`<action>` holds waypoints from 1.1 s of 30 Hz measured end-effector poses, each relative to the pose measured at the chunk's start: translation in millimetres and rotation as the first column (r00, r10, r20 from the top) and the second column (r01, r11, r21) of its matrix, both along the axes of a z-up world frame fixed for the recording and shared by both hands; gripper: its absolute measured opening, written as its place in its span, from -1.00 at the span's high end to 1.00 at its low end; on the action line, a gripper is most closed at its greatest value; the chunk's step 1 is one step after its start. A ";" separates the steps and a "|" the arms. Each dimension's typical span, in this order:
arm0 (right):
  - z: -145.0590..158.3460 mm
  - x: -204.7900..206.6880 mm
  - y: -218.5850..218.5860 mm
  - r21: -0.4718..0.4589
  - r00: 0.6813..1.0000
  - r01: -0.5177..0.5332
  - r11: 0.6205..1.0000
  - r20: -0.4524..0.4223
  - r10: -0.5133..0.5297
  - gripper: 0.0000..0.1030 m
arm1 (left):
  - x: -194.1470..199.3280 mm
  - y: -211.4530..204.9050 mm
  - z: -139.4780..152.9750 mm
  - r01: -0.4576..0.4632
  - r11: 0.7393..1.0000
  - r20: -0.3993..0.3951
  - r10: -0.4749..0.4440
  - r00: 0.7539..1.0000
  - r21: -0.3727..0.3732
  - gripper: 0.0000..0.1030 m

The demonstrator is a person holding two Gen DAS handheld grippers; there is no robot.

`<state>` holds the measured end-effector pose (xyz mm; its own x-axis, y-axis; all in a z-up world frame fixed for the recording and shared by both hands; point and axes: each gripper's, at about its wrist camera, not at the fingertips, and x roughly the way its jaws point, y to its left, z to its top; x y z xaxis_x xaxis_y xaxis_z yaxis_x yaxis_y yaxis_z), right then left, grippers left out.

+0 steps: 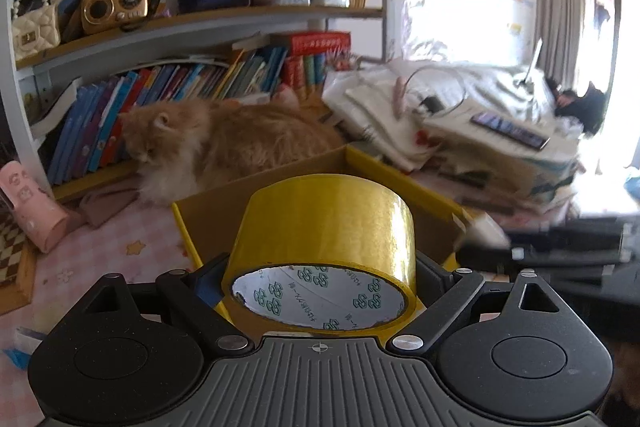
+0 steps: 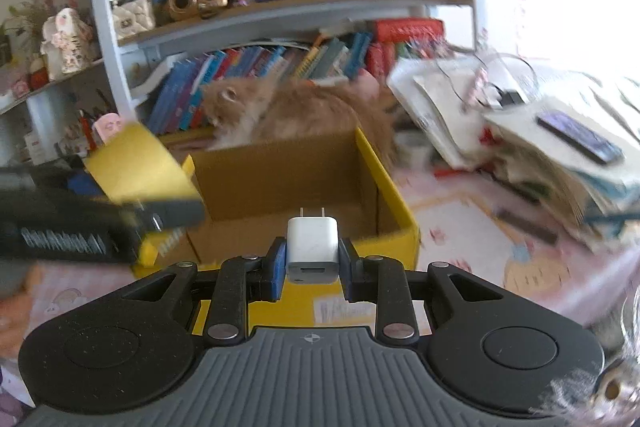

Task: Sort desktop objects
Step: 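Carry the tape roll and white cube charger with both tools over the yellow box, then open the left tool to drop the tape roll while the right tool drops the charger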

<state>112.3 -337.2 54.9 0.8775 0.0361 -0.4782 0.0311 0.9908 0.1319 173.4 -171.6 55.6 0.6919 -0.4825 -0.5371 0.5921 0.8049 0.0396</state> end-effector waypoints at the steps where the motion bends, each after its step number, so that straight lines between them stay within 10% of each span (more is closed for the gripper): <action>1: 0.2 7.8 -2.1 -0.008 1.000 -0.017 1.000 0.002 0.017 0.53 | 2.9 -3.2 -2.9 -0.005 1.000 0.000 0.005 1.000 0.015 -0.80; 19: -38.1 89.1 -24.4 -0.048 0.963 -0.243 0.969 -0.128 0.235 0.53 | 31.2 -48.6 -39.9 -0.063 0.963 0.009 0.063 0.998 0.261 -0.80; 33: -47.2 113.2 -33.4 0.023 0.926 -0.332 0.943 -0.182 0.331 0.53 | 29.4 -49.6 -44.8 -0.083 0.969 0.038 0.076 0.996 0.232 -0.82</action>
<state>225.5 -370.7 7.7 0.7149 0.3056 -0.6289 -0.2765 0.9497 0.1471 202.8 -221.2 10.9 0.7397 -0.2893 -0.6075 0.5225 0.8159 0.2477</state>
